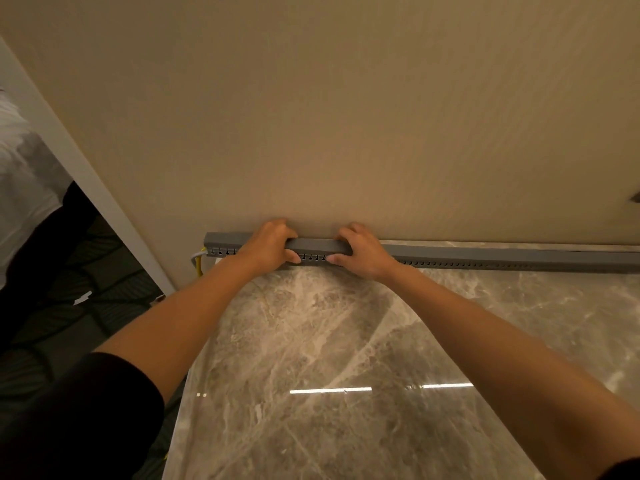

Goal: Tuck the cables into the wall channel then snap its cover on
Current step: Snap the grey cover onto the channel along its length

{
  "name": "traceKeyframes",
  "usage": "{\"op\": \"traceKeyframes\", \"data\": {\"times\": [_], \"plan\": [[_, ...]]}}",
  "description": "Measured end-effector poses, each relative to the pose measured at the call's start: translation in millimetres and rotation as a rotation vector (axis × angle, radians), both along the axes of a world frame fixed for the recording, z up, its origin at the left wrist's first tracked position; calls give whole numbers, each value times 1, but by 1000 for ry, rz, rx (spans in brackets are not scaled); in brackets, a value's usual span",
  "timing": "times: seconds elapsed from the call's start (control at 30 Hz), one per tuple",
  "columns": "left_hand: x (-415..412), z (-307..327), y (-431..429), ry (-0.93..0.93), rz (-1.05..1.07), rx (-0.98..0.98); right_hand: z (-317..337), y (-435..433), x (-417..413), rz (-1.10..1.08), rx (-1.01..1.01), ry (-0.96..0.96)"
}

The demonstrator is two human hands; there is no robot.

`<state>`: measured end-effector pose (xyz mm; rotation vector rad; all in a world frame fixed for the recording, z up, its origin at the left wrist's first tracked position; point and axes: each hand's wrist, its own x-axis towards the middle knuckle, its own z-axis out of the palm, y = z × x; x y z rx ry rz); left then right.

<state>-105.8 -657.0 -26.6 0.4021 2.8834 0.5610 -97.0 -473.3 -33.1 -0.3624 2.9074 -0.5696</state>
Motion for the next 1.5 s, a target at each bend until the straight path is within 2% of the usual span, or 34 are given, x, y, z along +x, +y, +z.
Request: {"op": "traceKeyframes", "data": {"times": [0.1, 0.3, 0.4, 0.57, 0.67, 0.83, 1.0, 1.17, 1.5], "plan": [[2, -5, -2, 36, 28, 33, 0, -3, 0, 17, 11, -21], [15, -13, -4, 237, -25, -78, 2, -6, 7, 23, 54, 126], [21, -17, -8, 287, -89, -113, 1, -7, 11, 28, 41, 131], [18, -14, -16, 235, -127, -41, -2, -11, 14, 45, 59, 110], [13, -8, -17, 173, -180, -116, -1, -12, 15, 92, 126, 116], [12, -3, -16, 250, -258, -293, 2, -10, 14, 140, 214, 160], [17, -7, -22, 260, -196, -317, -2, -7, 20, 258, 326, 278], [17, -2, -24, 253, -130, -302, 1, -7, 19, 233, 340, 283], [18, 0, -15, 257, -151, -306, 9, -1, 17, 172, 384, 211]]}}
